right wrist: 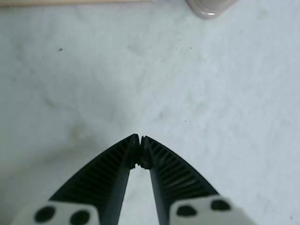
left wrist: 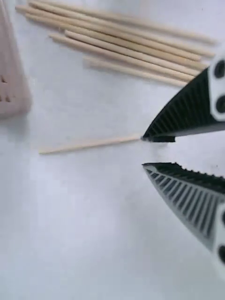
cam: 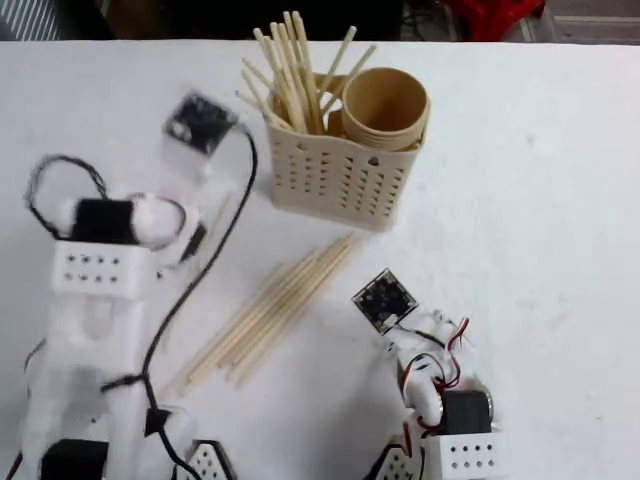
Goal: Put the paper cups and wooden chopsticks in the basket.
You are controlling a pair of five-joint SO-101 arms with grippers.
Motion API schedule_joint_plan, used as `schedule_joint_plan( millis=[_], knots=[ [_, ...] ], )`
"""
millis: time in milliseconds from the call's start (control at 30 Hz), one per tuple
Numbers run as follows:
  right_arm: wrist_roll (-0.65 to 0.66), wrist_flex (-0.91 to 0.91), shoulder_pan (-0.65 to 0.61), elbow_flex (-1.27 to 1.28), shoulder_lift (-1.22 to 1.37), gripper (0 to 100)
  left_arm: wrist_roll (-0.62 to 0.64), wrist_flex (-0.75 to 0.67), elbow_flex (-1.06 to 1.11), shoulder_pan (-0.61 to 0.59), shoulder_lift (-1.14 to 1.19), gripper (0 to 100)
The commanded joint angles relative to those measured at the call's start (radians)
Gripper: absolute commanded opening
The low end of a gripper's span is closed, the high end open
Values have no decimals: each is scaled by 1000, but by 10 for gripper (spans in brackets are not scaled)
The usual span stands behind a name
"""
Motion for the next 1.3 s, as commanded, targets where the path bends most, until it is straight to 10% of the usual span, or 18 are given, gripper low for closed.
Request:
schedule_joint_plan(
  millis=[0,533,1267],
  knots=[
    [11,5,-7,9,-4,18,-21,-322,302,-47,47,138],
    [11,5,-7,9,-4,18,51,-439,44,-114,685,143],
    [11,5,-7,9,-4,18,91,-463,91,-124,630,142]
  ],
)
